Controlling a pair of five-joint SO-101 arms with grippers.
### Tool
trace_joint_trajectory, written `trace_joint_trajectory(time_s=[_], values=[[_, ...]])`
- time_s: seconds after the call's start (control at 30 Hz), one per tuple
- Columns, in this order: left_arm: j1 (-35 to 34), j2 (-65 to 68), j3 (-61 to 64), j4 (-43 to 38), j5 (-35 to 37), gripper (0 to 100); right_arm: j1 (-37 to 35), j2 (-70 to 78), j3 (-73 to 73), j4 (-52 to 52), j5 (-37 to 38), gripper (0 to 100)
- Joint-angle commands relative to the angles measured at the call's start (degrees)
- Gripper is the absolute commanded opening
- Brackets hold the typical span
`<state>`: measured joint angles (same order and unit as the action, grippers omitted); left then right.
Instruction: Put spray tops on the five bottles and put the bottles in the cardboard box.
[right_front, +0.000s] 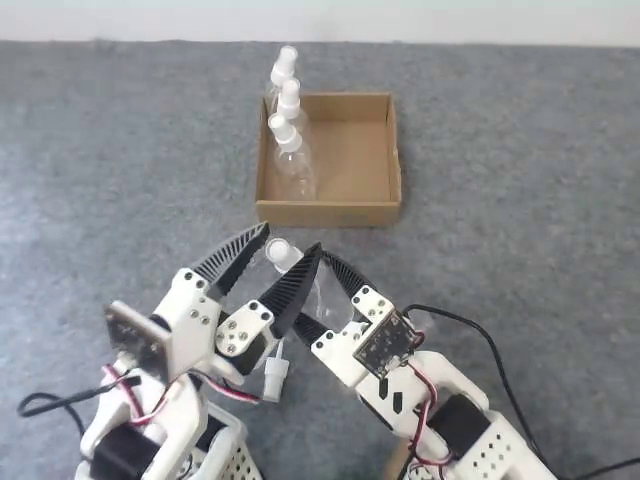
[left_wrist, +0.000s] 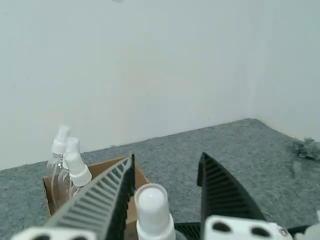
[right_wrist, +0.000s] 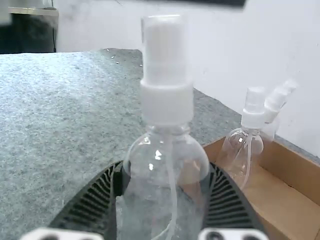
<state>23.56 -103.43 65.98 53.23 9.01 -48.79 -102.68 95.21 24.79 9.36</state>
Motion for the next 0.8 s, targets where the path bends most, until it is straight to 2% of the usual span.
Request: trace_joint_trajectory(time_s=[0.0,0.2,0.4,0.67,0.77], values=[[-1.9,-1.1,-3.5,-0.4,-0.3,19,0.7,-1.1,1.2,0.1,0.9,8.0],[-12.1,-1.1,-3.5,-2.4,-0.2,19,0.7,-1.0,1.2,0.2,0.9,8.0],[-18.9,-1.1,-3.1,-2.2,-0.6,19,0.7,-1.0,1.2,1.9,0.9,8.0],[-24.8,-1.1,1.9,-1.5,-0.4,19,0.7,-1.2,1.2,1.5,0.9,8.0],[-24.6,-1.1,6.3,-2.0,-0.4,19,0.4,-1.2,1.2,1.5,0.8,8.2]])
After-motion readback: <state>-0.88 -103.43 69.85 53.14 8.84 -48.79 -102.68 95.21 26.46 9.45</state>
